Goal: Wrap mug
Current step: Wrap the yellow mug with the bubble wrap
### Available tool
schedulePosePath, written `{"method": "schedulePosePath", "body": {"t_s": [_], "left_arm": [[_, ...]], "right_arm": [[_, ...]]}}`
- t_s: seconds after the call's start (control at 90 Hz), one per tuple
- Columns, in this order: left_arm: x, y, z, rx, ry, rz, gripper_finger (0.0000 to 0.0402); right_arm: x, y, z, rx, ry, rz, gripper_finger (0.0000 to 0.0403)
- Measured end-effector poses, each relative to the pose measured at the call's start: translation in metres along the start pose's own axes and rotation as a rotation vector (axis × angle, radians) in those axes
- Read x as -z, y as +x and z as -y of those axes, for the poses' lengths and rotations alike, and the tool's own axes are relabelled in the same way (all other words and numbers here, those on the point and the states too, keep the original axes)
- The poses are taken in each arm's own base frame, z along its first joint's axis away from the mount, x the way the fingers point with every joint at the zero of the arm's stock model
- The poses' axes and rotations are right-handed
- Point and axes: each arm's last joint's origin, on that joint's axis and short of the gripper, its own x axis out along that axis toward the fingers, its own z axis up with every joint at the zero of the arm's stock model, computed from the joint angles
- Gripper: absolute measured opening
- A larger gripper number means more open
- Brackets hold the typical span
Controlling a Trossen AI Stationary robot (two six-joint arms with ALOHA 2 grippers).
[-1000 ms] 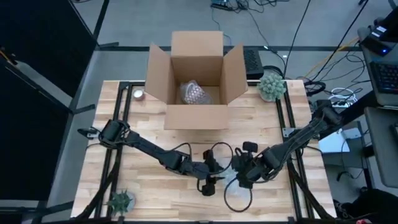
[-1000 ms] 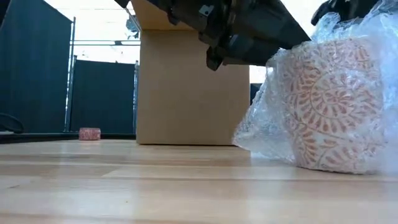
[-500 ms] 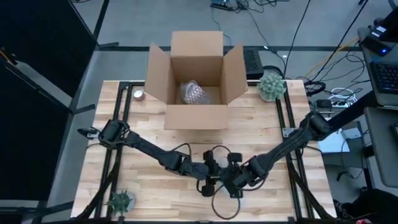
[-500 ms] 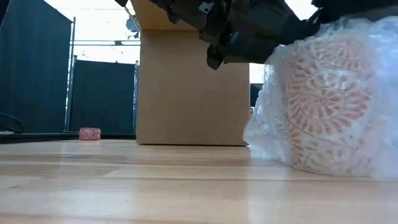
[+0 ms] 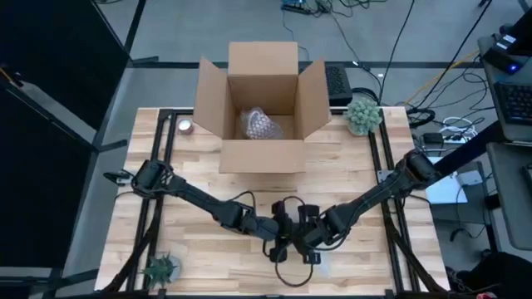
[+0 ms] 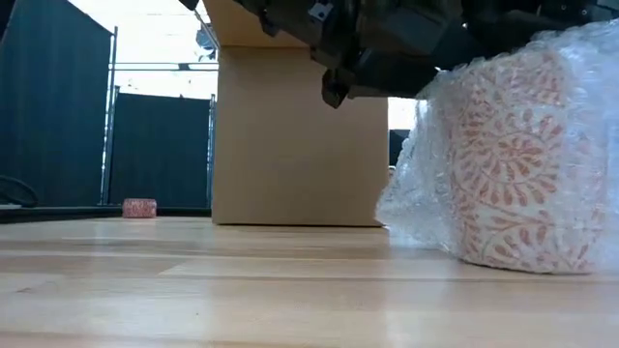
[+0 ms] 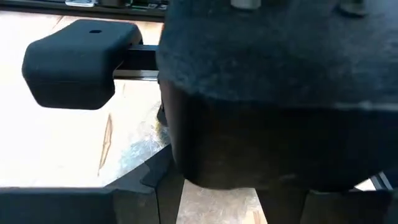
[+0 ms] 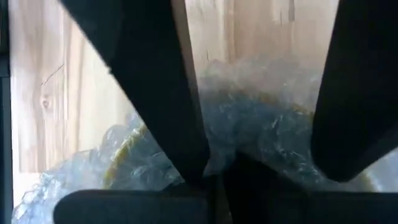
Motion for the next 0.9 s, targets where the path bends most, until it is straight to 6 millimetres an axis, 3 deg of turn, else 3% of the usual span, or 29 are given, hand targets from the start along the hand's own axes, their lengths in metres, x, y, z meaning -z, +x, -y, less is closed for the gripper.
{"method": "schedulePosePath", "body": {"t_s": [0.256, 0.578, 0.733, 0.9], "left_arm": [[0.001, 0.0, 0.0, -0.005, 0.002, -0.008, 0.016], [0.001, 0.0, 0.0, -0.006, 0.003, -0.011, 0.016], [0.001, 0.0, 0.0, -0.006, 0.004, -0.01, 0.016], [0.001, 0.0, 0.0, -0.005, 0.003, -0.007, 0.016]], "right_arm": [[0.002, -0.04, 0.005, -0.051, 0.024, 0.058, 0.0002], [0.018, -0.09, 0.017, -0.03, 0.121, 0.065, 0.0], [0.037, -0.086, 0.015, 0.117, 0.149, 0.023, 0.0], [0.058, -0.057, 0.009, 0.044, 0.166, -0.011, 0.0]]}}
